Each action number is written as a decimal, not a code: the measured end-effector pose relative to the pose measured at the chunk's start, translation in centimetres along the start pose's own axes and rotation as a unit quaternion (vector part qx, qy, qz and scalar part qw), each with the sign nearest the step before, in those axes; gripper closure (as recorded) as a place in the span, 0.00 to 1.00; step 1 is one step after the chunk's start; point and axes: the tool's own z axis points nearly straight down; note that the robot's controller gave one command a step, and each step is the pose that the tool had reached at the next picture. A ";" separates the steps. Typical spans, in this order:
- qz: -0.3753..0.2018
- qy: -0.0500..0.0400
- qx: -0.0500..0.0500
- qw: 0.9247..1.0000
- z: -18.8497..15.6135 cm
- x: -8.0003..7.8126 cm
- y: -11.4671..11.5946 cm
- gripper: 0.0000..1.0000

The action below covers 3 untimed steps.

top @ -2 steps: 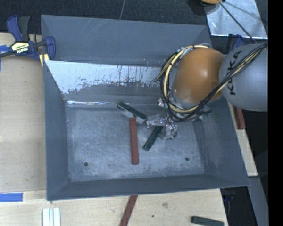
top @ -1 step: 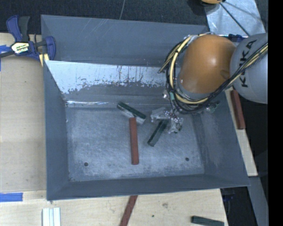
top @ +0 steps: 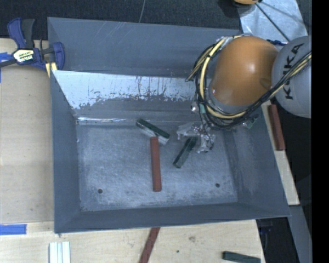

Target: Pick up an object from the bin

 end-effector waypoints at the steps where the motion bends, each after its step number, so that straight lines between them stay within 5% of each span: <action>1: -0.185 0.000 0.000 0.983 -1.8 3.4 -4.8 1.00; 2: -0.185 0.000 0.000 0.983 -1.8 3.4 -4.8 1.00; 3: -0.184 0.000 0.000 0.983 -9.8 5.0 -5.5 1.00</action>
Offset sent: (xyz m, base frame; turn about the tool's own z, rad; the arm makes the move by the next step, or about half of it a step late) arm 0.0000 0.0000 0.0000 0.0000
